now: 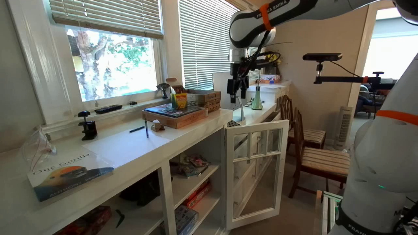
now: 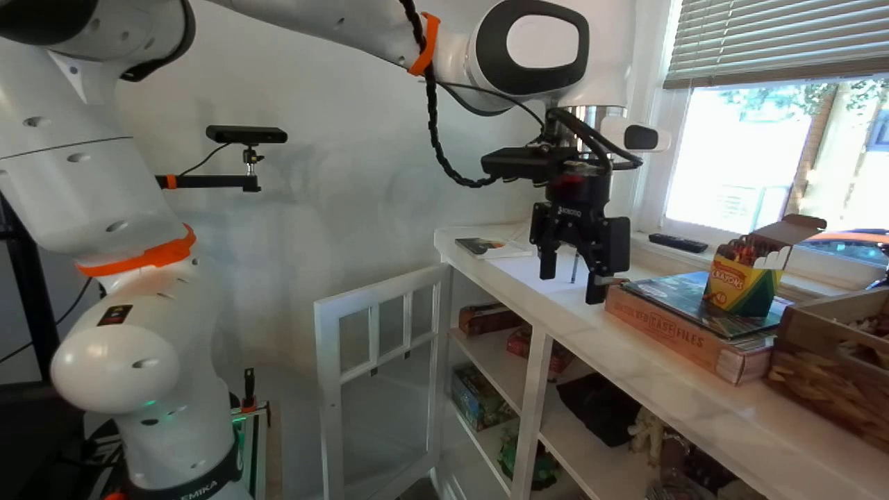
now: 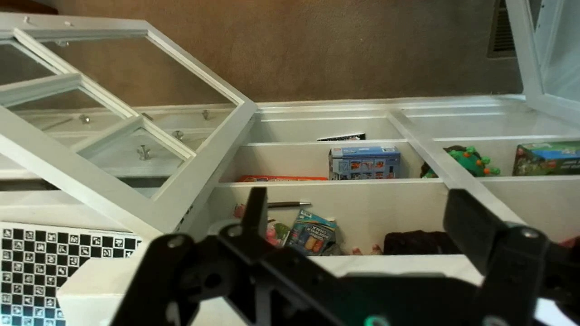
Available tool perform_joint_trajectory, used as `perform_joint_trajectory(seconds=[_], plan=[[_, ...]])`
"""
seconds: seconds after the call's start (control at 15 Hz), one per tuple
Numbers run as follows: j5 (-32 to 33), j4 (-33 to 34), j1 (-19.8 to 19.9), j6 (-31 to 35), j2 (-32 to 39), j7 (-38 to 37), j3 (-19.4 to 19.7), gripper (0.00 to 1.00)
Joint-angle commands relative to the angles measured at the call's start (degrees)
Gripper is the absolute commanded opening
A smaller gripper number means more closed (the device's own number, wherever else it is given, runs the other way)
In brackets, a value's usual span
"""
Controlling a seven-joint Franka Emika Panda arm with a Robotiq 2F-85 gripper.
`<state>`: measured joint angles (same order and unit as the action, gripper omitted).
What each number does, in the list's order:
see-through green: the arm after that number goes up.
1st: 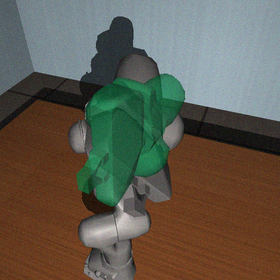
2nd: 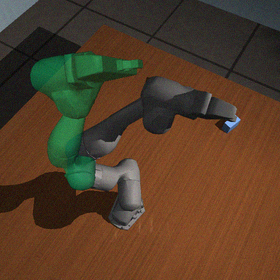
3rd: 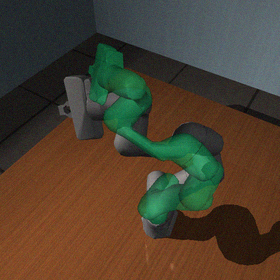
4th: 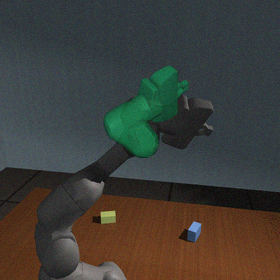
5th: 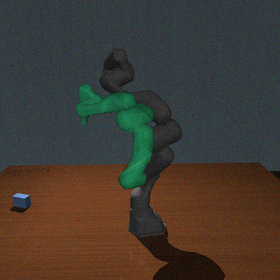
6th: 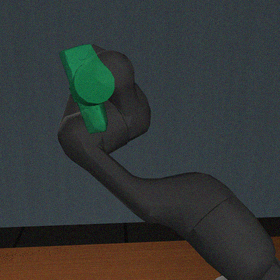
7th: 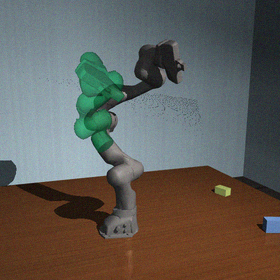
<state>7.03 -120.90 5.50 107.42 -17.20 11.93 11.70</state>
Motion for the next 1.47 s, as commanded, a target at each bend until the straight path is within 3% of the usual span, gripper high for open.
perform_joint_trajectory(seconds=[0.0, 0.33, 0.53, 0.6, 1.07, 1.4], plan=[[-2.01, 5.00, 1.00, -1.81, 4.96, -11.86, -2.62, 1.00], [-7.59, 8.61, 1.02, 3.07, 9.85, -24.92, -3.48, 1.00], [-9.04, 9.93, 0.89, 5.50, 11.95, -28.03, -3.77, 1.00], [-7.62, 8.35, 0.87, 4.41, 9.96, -25.36, -3.73, 1.00], [-7.66, 8.64, 0.94, 4.55, 10.31, -25.52, -3.81, 1.00], [-8.49, 8.27, 0.95, 15.41, 12.00, -27.86, -3.88, 1.00]])
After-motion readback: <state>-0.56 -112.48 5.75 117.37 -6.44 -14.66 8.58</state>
